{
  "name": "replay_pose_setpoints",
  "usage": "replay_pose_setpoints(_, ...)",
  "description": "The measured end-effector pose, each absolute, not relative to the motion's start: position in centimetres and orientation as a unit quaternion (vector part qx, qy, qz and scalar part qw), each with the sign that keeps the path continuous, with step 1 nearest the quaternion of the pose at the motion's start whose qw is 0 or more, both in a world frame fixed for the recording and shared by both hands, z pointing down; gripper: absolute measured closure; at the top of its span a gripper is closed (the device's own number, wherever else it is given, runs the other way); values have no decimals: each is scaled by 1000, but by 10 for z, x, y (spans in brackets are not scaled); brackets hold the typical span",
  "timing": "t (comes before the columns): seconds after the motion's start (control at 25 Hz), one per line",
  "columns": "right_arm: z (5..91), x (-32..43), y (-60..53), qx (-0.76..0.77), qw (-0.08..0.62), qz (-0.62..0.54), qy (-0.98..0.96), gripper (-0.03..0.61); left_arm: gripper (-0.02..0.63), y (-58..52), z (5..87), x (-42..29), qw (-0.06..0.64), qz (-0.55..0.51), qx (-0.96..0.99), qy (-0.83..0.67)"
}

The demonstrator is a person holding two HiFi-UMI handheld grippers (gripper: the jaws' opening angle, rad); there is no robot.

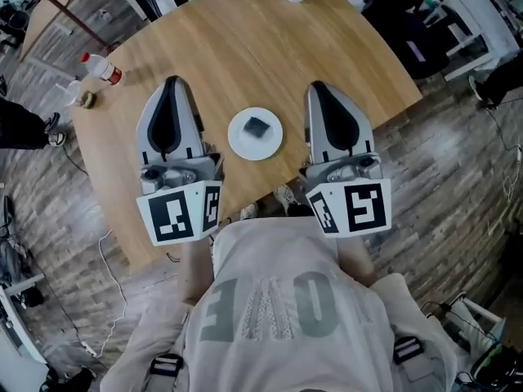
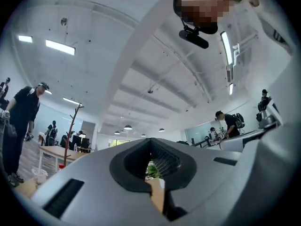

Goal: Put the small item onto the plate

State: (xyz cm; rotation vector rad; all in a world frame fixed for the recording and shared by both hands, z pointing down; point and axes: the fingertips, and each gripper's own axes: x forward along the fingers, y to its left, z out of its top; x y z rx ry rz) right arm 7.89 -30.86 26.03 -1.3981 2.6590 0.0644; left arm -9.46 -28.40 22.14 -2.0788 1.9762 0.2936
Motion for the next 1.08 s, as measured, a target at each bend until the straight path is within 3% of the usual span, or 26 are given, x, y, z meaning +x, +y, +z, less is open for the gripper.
replay_pose_setpoints(0.2, 266, 69, -303, -458, 32, 48, 887, 561, 604, -269, 207, -101, 148, 122, -696, 692)
replay_pose_setpoints(1.08, 279, 61, -309, -452, 16, 31, 891, 561, 604, -258, 196, -122, 159, 130, -675, 709)
